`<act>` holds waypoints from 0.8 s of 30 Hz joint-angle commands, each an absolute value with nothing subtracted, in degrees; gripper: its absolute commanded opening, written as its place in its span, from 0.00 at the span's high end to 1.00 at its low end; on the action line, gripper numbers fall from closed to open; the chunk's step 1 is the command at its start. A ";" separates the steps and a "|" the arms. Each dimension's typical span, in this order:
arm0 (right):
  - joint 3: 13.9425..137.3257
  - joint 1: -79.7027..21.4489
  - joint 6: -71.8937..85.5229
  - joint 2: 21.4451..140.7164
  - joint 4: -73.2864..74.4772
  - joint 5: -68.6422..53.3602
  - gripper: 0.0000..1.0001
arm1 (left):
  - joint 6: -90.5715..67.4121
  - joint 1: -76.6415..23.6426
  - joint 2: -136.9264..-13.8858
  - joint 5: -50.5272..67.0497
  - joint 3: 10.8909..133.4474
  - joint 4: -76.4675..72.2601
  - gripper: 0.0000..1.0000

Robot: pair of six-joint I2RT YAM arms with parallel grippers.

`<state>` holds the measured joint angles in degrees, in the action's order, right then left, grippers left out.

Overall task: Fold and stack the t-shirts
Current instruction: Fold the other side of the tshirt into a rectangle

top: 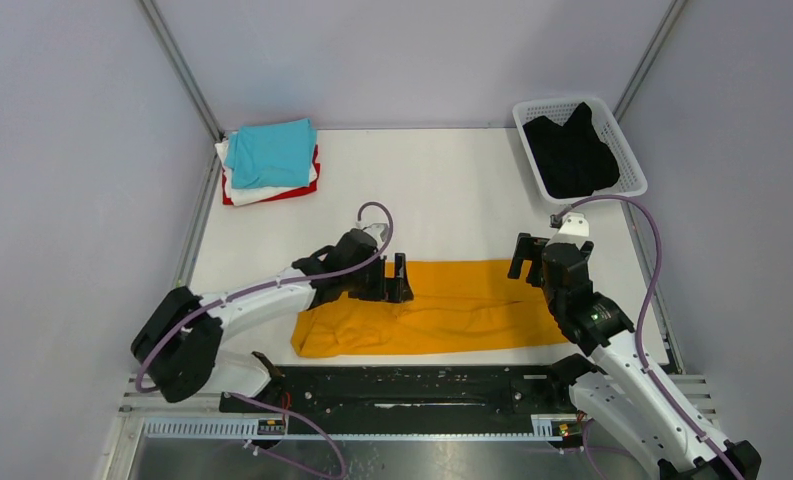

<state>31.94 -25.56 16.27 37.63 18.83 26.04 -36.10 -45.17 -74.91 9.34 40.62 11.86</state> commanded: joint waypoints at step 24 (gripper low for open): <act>33.92 -25.83 21.22 45.52 18.68 25.14 0.02 | -42.33 -47.31 -78.86 2.43 44.72 15.02 0.01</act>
